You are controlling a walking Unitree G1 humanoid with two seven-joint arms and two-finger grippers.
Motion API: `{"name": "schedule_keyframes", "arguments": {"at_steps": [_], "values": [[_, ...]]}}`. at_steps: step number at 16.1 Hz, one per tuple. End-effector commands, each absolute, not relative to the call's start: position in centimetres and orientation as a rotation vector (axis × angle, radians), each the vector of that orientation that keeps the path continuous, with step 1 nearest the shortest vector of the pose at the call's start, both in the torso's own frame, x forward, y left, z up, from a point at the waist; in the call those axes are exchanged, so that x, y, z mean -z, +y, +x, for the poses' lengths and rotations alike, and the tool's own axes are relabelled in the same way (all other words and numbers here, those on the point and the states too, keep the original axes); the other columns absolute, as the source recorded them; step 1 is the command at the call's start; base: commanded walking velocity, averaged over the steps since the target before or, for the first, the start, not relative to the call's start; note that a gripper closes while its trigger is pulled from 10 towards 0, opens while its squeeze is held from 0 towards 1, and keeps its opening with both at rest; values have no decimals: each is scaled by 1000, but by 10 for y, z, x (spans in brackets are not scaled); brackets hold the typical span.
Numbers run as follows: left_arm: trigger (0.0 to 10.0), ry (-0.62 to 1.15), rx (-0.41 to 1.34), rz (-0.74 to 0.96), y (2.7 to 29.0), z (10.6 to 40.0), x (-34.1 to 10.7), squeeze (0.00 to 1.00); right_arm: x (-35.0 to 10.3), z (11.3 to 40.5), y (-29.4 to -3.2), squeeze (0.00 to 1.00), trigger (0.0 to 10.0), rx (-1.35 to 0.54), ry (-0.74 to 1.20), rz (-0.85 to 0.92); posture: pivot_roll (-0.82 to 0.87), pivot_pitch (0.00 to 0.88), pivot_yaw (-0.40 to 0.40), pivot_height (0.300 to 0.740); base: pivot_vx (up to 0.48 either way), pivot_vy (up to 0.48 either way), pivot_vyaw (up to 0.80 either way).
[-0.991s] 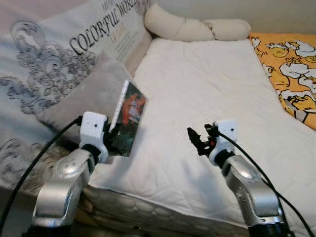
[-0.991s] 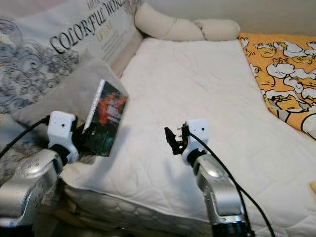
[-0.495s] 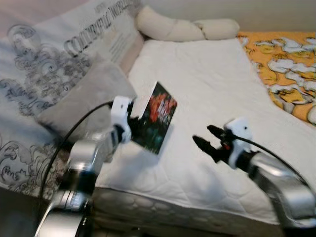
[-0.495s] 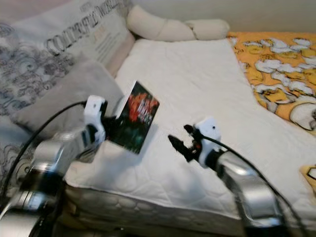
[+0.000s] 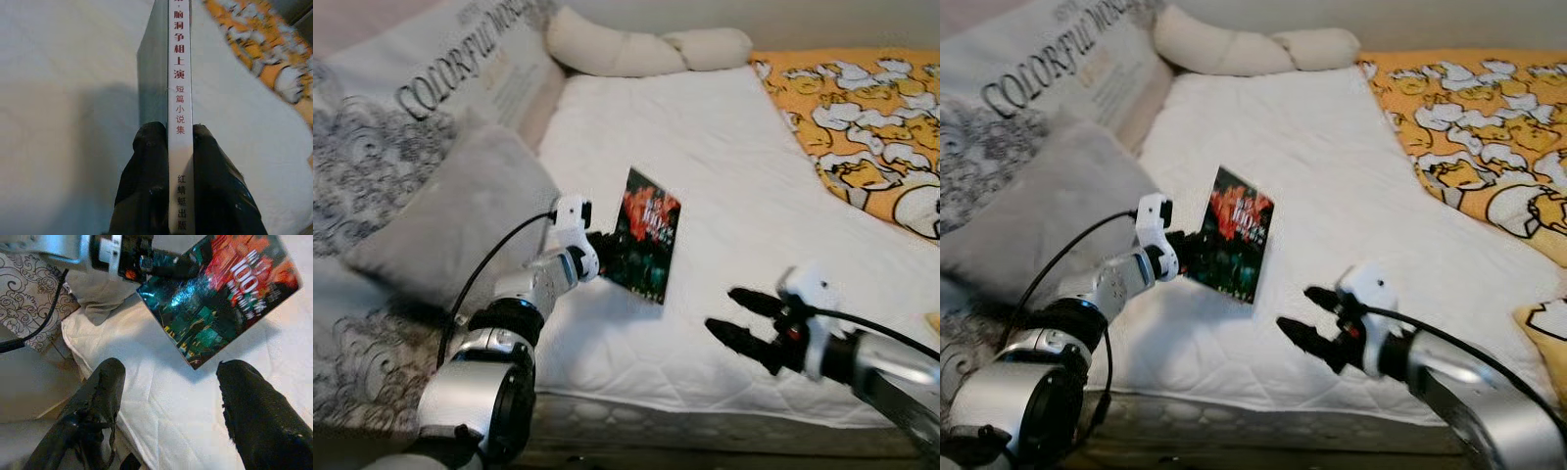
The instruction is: Clean up the room
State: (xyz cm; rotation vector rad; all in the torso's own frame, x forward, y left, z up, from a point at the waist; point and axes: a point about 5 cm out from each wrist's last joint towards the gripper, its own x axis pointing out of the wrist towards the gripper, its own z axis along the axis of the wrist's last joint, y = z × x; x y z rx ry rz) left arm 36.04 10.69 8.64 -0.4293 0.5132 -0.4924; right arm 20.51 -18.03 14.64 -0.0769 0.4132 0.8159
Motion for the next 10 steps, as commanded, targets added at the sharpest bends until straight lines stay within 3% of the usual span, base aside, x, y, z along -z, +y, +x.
{"name": "schedule_keyframes", "arguments": {"at_steps": [1, 3, 9, 10], "values": [[10000, 481, 472, -404, 111, 366, -92, 0, -152, 203, -181, 0, 10000, -813, 410, -82, -262, 53, 92, 740, 0, 0, 0], [10000, 539, 427, -238, 111, 356, -69, 0, -154, 190, -180, 0, 10000, -800, 444, -83, -304, 97, 90, 740, 0, 0, 0], [10000, 571, 276, -117, 133, 357, -63, 0, -156, 176, -178, 0, 10000, -813, 503, -106, -335, 140, 100, 740, 0, 0, 0], [10000, 570, 257, -122, 135, 357, -63, 212, -156, 175, -178, 0, 10000, -814, 511, -109, -335, 140, 100, 740, 0, 0, 0]]}}
